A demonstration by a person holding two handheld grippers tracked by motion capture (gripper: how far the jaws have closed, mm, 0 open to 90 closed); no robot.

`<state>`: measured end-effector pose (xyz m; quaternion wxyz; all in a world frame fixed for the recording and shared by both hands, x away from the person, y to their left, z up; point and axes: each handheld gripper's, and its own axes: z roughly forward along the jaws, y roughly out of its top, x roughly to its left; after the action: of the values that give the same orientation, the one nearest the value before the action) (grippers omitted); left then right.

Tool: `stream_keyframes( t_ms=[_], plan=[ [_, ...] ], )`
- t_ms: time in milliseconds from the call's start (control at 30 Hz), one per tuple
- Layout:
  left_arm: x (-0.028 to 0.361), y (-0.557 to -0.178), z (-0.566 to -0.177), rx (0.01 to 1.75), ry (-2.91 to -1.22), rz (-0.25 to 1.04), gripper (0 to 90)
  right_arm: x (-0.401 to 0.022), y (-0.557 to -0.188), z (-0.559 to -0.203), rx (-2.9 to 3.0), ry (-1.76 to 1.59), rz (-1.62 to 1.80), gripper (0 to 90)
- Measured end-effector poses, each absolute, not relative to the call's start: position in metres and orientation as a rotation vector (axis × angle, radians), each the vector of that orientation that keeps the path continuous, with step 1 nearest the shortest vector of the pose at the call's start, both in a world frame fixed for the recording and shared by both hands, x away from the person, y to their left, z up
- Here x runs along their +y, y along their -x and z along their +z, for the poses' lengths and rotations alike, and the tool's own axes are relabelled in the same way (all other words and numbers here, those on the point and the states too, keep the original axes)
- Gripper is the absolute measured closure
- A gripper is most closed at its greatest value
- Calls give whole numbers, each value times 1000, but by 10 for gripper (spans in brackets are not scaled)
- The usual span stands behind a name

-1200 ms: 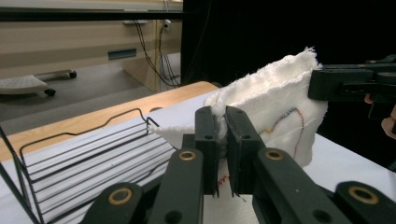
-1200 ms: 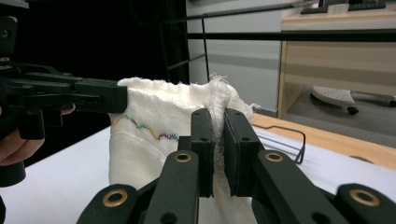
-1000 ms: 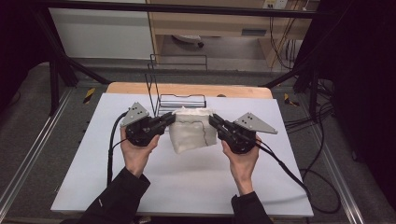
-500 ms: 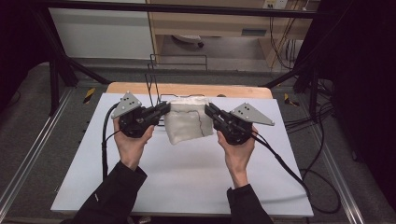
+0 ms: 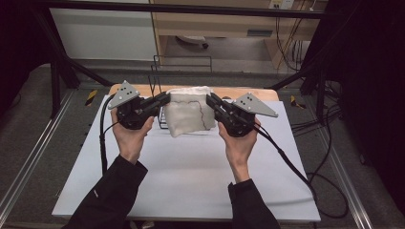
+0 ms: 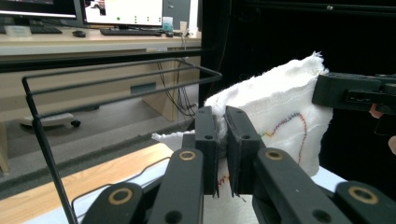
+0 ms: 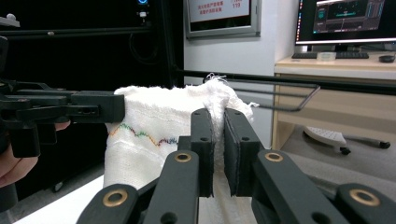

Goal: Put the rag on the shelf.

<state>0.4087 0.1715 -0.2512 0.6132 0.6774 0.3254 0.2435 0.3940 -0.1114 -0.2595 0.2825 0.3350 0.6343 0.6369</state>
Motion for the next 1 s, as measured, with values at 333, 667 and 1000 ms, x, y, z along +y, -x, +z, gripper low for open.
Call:
stream_keyframes(
  t_ms=[333, 667, 1000],
  plan=[
    [175, -416, -234, 744, -1538, 585, 837, -105, -403, -242, 1672, -879, 1705, 831],
    [180, -424, -214, 729, -1520, 622, 838, -100, -413, -224, 1644, -865, 1717, 831],
    [186, -431, -197, 719, -1490, 648, 838, -91, -422, -205, 1620, -836, 1719, 831]
  ],
)
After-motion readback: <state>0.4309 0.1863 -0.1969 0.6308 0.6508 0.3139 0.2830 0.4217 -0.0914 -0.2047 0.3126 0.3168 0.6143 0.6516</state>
